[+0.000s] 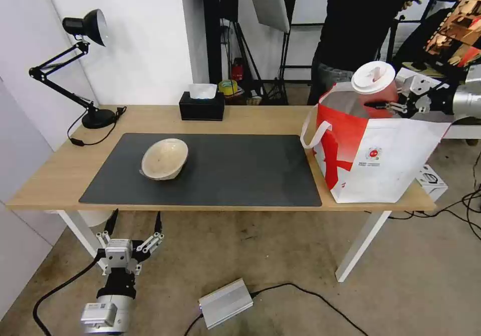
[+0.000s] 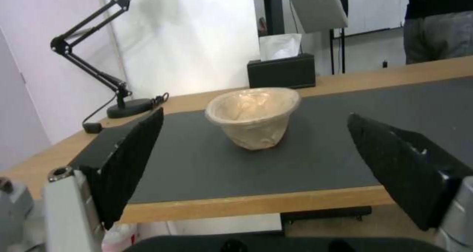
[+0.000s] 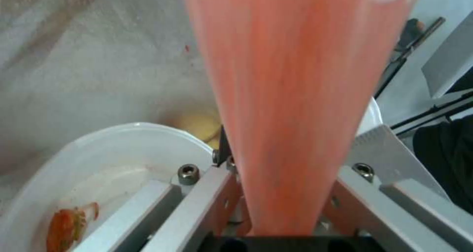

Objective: Pick up the trash from the table and place it into the takeout bag.

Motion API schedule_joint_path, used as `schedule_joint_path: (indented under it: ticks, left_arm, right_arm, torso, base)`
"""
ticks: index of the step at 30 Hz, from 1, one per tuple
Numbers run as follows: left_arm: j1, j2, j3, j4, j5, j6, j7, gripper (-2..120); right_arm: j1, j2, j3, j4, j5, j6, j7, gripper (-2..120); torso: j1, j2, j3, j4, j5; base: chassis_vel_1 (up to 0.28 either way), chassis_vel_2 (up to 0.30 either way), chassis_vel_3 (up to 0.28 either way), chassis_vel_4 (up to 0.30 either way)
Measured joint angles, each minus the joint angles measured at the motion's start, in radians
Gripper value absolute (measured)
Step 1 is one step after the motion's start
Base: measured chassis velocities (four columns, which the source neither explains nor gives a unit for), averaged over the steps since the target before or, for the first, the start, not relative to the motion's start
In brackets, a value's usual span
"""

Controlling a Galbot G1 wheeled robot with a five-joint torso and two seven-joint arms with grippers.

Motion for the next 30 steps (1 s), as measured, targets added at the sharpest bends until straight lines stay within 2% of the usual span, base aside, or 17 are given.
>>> schedule_joint_path:
  ticks: [20,30]
  left_arm:
    - [-0.004,0.000,0.001,0.008,0.001,-0.002,0.000,100]
    - [-0.009,0.001,-0.001,0.013,-0.001,-0.002,0.000,100]
  right_arm:
    - [0.042,0.015,0.008,-0.074,-0.034,0.031,-0.044,4]
    - [0.098,0.042,-0.029,-0.107,-0.055,0.042,-0.067,4]
  torso:
    - [0.000,0.000,0.000,-0.0001,0.0000]
    - [0.000,0.000,0.000,0.0000,0.0000]
  base:
    - [0.000,0.000,0.000,0.000]
    - [0.000,0.000,0.000,0.000]
